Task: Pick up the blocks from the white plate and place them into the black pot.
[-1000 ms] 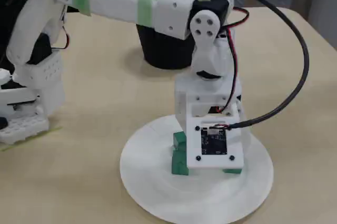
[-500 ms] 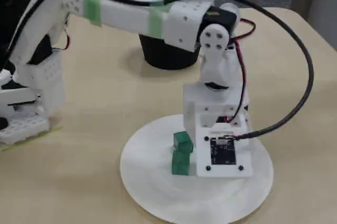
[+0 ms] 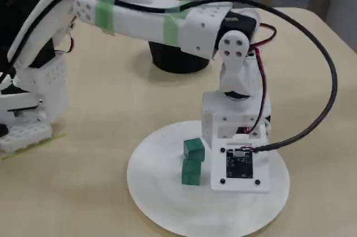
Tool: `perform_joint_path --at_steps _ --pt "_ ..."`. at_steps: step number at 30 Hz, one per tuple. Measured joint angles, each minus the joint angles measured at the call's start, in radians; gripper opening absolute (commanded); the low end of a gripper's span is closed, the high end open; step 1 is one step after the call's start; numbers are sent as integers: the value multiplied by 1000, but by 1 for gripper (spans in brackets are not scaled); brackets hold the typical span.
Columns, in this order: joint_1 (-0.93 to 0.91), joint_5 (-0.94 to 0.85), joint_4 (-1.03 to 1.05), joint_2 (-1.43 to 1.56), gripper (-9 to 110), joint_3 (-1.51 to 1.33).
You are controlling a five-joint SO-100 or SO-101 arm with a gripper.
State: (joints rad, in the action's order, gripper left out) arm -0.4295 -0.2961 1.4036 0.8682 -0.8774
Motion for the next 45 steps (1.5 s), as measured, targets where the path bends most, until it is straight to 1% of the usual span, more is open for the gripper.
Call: perform_joint_path --at_steps 6,12,18,24,27,31,34,37,39,41,45 --pt "0 26 17 -5 -2 46" --pt "21 26 92 6 -2 161" --pt "115 29 137 202 -2 179" --pt "336 109 238 451 -2 170" --pt "508 193 245 569 -2 121" --pt "756 296 245 637 -2 75" --pt "911 348 187 699 -2 -8" --pt "1017 391 15 819 -2 -227" --pt "1054 402 -92 853 -2 -399" --pt "1069 397 -143 847 -2 -517" --pt "1068 371 -224 796 -2 -609"
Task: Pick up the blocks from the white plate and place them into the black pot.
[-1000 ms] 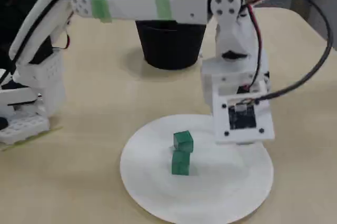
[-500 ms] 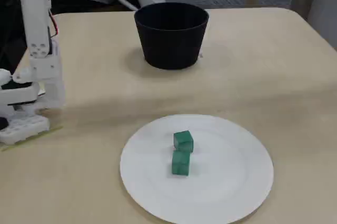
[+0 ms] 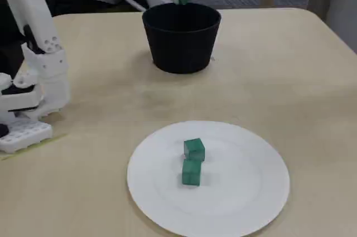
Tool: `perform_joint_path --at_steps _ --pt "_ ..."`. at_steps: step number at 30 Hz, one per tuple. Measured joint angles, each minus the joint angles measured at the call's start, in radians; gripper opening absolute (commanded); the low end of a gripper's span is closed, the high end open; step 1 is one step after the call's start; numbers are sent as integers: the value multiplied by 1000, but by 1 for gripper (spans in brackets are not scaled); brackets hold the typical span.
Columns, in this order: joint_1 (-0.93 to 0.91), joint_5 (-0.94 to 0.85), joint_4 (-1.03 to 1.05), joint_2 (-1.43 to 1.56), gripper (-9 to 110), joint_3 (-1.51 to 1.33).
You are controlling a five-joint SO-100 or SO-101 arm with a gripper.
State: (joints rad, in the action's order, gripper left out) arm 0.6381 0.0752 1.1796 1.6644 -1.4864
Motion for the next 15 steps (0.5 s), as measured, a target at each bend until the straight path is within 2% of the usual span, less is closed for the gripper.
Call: perform_joint_path --at_steps 5,8,9,15 --pt "6 -15 -41 -58 -2 -8" --pt "-3 -17 -44 -75 19 -8" --pt "-8 -29 -44 -75 22 -8" --pt "-6 -58 -44 -78 25 -8"
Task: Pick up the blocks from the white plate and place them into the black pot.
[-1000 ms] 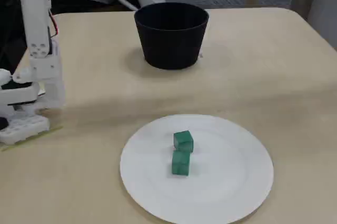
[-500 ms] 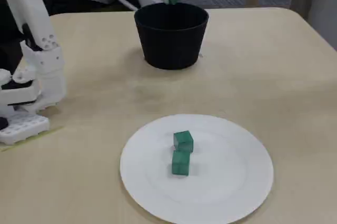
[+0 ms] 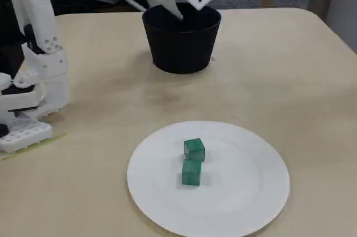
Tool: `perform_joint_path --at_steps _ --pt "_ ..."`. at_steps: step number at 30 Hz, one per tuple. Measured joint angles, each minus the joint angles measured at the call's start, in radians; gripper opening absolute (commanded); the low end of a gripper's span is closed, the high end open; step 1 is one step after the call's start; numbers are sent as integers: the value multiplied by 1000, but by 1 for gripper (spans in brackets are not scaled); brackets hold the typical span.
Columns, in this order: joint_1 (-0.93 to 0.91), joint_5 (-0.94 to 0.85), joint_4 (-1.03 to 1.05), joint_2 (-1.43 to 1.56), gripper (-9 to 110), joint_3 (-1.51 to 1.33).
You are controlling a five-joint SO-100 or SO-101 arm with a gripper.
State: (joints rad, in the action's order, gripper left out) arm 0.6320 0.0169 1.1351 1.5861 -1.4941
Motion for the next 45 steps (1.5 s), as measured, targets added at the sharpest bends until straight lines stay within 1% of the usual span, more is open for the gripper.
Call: perform_joint_path --at_steps 1,4,5,8,11,16,21,24,27,34,38,40,45 --pt "0 0 0 0 22 0" --pt "0 0 0 0 0 0" --pt "-12 3 9 0 -2 0" --pt "-78 6 75 12 -2 0" --pt "-196 -21 141 63 -2 0" --pt "-489 -115 225 127 -2 0" --pt "-827 -253 241 133 -2 -12" --pt "-980 -328 241 126 -2 -26" --pt "-1091 -393 241 101 -2 -35" --pt "-1210 -434 242 117 -2 -123" --pt "-1272 -405 147 239 -2 -290" --pt "-1273 -396 106 275 -2 -370" --pt "-1213 -410 75 222 -2 -380"
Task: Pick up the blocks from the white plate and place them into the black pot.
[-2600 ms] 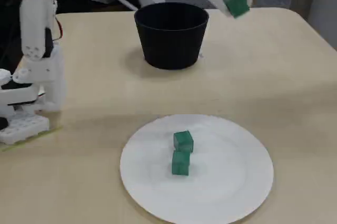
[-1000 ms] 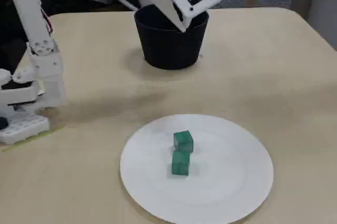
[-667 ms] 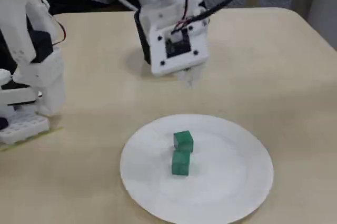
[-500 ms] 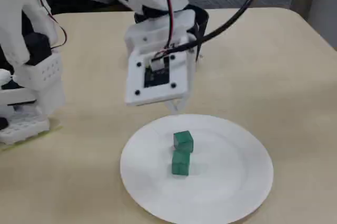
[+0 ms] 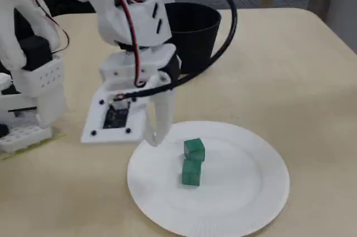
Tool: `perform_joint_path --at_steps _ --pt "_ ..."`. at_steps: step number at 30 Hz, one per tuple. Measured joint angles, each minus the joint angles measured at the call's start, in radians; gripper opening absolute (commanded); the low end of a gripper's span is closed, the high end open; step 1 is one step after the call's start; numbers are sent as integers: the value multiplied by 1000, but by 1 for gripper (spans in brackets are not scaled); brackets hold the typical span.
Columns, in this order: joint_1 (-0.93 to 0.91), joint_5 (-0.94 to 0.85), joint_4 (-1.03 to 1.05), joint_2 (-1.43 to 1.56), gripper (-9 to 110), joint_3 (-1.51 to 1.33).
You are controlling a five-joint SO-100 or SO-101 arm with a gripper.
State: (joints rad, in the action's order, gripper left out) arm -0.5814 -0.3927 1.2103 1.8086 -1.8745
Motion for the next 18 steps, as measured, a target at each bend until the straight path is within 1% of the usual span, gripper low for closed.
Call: perform_joint_path --at_steps 6,12,15,18 --pt "38 -18 -31 -84 -2 3" --pt "40 -34 -37 -100 22 8" --pt "40 -38 -37 -100 28 8" --pt "40 -32 -37 -101 30 8"
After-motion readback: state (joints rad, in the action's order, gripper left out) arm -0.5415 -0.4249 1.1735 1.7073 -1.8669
